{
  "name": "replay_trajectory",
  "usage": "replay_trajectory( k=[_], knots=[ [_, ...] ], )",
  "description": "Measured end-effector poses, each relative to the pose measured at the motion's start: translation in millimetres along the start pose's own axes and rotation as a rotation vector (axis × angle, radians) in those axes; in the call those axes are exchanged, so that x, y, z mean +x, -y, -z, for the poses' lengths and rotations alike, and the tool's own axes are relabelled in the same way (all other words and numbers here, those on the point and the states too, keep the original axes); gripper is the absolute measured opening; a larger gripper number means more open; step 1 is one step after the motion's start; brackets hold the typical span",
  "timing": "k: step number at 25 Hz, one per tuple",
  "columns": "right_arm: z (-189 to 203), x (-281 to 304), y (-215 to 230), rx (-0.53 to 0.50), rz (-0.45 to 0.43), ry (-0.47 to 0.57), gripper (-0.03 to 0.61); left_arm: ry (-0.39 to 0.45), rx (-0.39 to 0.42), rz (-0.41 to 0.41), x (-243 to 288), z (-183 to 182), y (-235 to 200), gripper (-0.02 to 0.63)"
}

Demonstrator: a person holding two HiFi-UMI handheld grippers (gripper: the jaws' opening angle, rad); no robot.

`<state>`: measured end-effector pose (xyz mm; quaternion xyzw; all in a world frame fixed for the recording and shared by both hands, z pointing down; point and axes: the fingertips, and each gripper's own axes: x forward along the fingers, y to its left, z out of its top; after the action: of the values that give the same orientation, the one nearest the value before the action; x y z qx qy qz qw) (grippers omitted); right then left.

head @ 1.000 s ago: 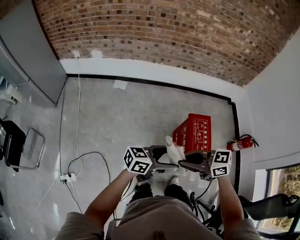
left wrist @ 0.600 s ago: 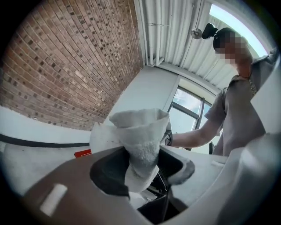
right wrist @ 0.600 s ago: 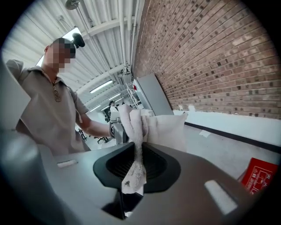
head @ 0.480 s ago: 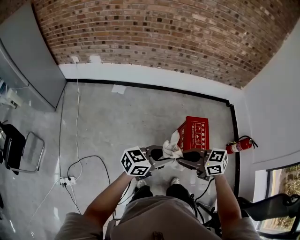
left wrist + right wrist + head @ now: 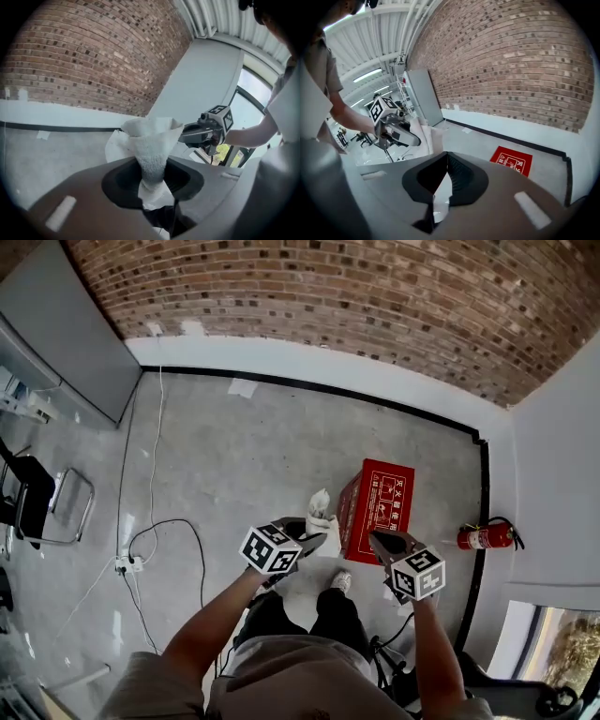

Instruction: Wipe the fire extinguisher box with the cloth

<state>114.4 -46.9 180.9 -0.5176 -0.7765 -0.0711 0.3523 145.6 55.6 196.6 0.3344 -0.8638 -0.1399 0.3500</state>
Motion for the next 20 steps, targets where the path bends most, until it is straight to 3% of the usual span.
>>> replay_trajectory(
  k=[3, 7, 11, 20],
  knots=[
    [34, 17, 32, 0.016, -0.013, -0.059, 0.025, -0.036, -0.059, -0.053, 53, 19, -19, 0.115],
    [63, 54, 58, -0.023, -0.006, -0.127, 0.025, -0.076, -0.07, -0.076, 111, 36, -64, 0.115],
    [72, 80, 67, 0.016, -0.001, -0.148, 0.026, -0.054, -0.067, -0.041, 153, 42, -109, 0.115],
    [68, 158, 117, 0.067, 0.174, -0.158, 0.025, -0.002, -0.043, 0.107, 258, 32, -208, 0.115]
  ],
)
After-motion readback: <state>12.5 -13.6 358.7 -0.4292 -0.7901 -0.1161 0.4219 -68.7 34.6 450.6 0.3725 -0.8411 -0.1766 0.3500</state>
